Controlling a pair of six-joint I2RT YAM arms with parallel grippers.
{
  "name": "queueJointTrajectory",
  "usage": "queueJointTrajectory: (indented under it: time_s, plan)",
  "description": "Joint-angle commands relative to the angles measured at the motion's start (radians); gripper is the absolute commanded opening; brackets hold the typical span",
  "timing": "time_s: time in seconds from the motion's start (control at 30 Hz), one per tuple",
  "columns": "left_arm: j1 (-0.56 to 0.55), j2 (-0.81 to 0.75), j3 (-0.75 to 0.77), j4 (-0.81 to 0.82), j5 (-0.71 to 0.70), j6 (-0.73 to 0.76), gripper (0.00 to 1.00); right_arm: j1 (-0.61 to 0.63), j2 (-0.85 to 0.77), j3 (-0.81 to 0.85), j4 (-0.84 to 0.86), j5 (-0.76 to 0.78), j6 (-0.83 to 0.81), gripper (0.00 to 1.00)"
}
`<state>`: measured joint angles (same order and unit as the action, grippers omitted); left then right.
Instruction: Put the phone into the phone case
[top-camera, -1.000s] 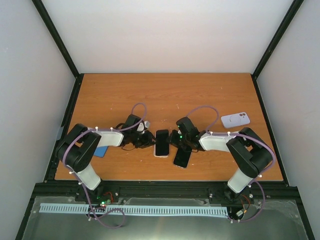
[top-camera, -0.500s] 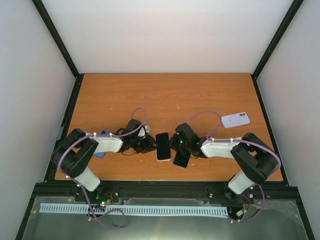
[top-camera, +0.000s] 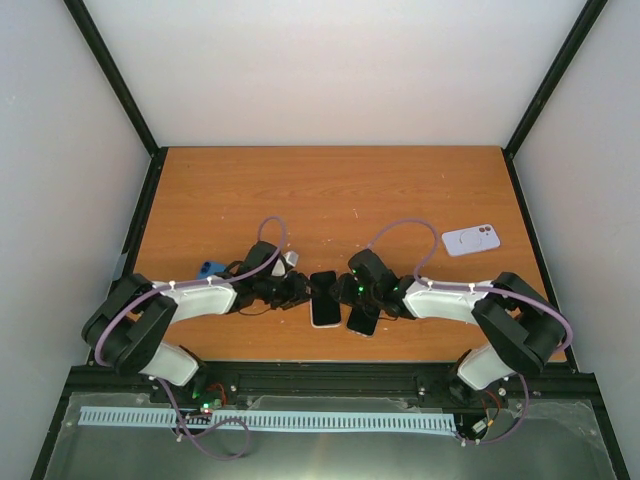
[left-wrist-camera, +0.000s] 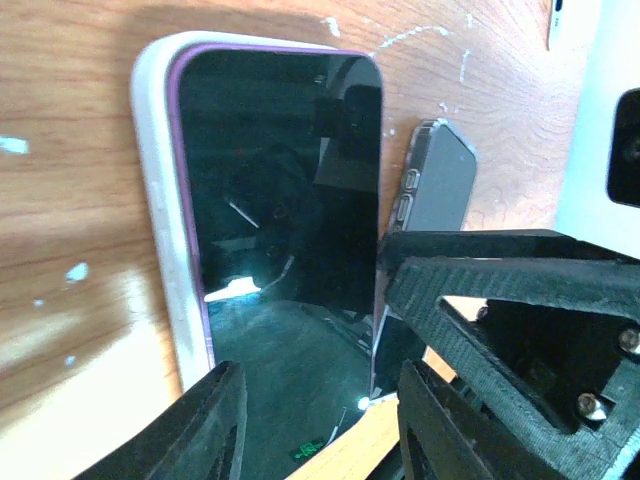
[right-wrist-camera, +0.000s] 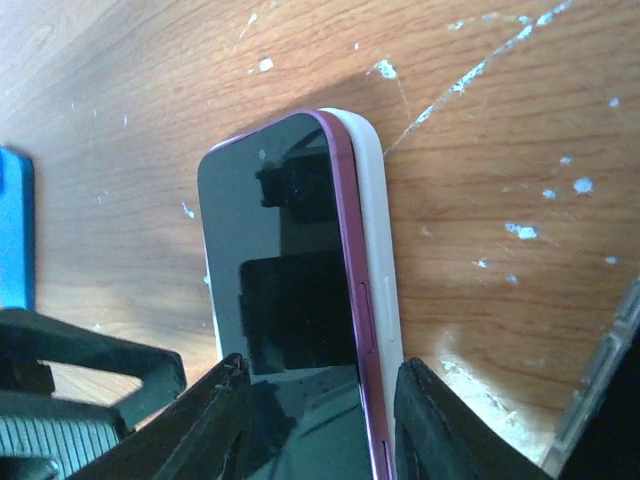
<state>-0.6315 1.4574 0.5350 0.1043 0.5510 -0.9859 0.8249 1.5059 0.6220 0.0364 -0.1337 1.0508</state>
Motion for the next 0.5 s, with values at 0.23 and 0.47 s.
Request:
queueJointTrajectory:
  time_s: [0.23,0.47]
  plan:
    - [0.061,-0.019,-0.036,-0.029,-0.033,0.029,0.43,0.007,0.054,0.007,0.042,-0.023,-0.063,0.58]
    - [0.062,0.014,-0.042,0.009,0.012,0.073,0.40,0.008,0.107,-0.013,0.189,-0.120,-0.038,0.59]
